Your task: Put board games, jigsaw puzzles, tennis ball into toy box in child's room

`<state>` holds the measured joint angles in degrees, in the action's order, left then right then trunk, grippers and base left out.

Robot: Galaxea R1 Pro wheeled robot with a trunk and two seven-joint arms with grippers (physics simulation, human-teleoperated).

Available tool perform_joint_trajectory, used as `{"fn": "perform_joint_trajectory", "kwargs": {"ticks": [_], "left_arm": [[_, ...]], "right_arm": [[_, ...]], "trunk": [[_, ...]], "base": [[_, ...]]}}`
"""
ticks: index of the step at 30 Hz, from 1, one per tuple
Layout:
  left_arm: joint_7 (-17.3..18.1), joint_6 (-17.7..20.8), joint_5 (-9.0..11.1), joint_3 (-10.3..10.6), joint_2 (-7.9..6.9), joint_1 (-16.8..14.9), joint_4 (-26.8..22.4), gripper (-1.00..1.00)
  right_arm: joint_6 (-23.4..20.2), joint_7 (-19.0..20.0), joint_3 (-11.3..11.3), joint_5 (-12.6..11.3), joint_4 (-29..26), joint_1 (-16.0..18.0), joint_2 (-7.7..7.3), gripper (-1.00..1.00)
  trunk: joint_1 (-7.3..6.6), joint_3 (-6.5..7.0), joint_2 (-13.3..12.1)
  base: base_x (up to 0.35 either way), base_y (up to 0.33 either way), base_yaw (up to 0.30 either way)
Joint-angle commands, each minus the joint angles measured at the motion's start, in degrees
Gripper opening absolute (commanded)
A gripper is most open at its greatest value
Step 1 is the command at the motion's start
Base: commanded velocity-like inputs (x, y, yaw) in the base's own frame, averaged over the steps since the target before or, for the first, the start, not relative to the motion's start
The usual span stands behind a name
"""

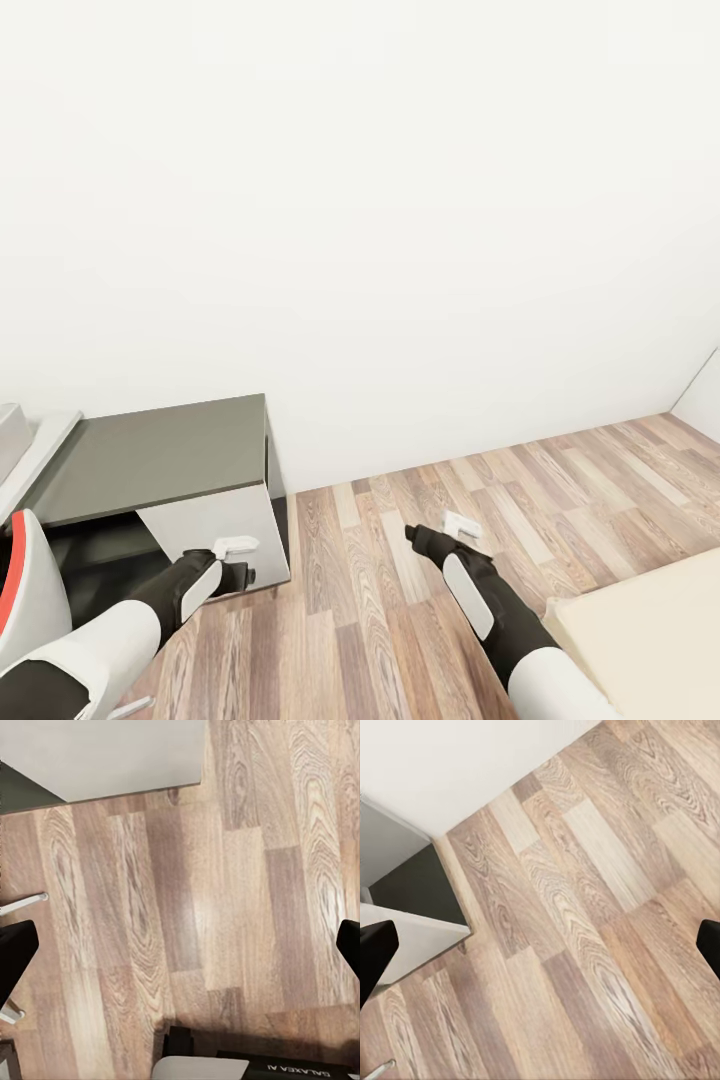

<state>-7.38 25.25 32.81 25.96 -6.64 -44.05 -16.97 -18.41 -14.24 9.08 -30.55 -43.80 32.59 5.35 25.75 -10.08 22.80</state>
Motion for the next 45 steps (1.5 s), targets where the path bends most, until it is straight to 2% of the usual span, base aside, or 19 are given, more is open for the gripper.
{"fn": "perform_joint_trajectory", "kwargs": {"ticks": [1, 28, 38, 45], "left_arm": [[-0.4, 0.3, 0.6, 0.4, -0.07, 0.0, -0.2, 1.0], [-0.4, 0.9, 0.2, 0.5, -0.04, 0.0, -0.2, 1.0], [-0.4, 0.8, 0.2, 0.5, -0.04, 0.0, -0.2, 1.0], [-0.4, 0.8, 0.2, 0.6, -0.04, 0.0, -0.2, 1.0]], "right_arm": [[-0.1, -0.5, 0.2, -0.5, -0.2, 0.0, -0.02, 1.0], [0.3, -0.7, 0.6, 0.2, -0.2, -0.2, 0.28, 1.0], [0.4, -0.6, 0.6, 0.2, -0.2, -0.2, 0.47, 1.0], [0.5, -0.5, 0.6, 0.2, -0.2, -0.2, 0.67, 1.0]], "trunk": [[0.04, -0.04, 0.1], [0.04, 2.4, 0.1], [0.04, 2.57, 0.1], [0.04, 2.58, 0.1]], "base": [[0.0, 0.0, -0.002], [0.0, 0.0, 0.0], [0.0, 0.0, -0.001], [0.0, 0.003, -0.184]]}}
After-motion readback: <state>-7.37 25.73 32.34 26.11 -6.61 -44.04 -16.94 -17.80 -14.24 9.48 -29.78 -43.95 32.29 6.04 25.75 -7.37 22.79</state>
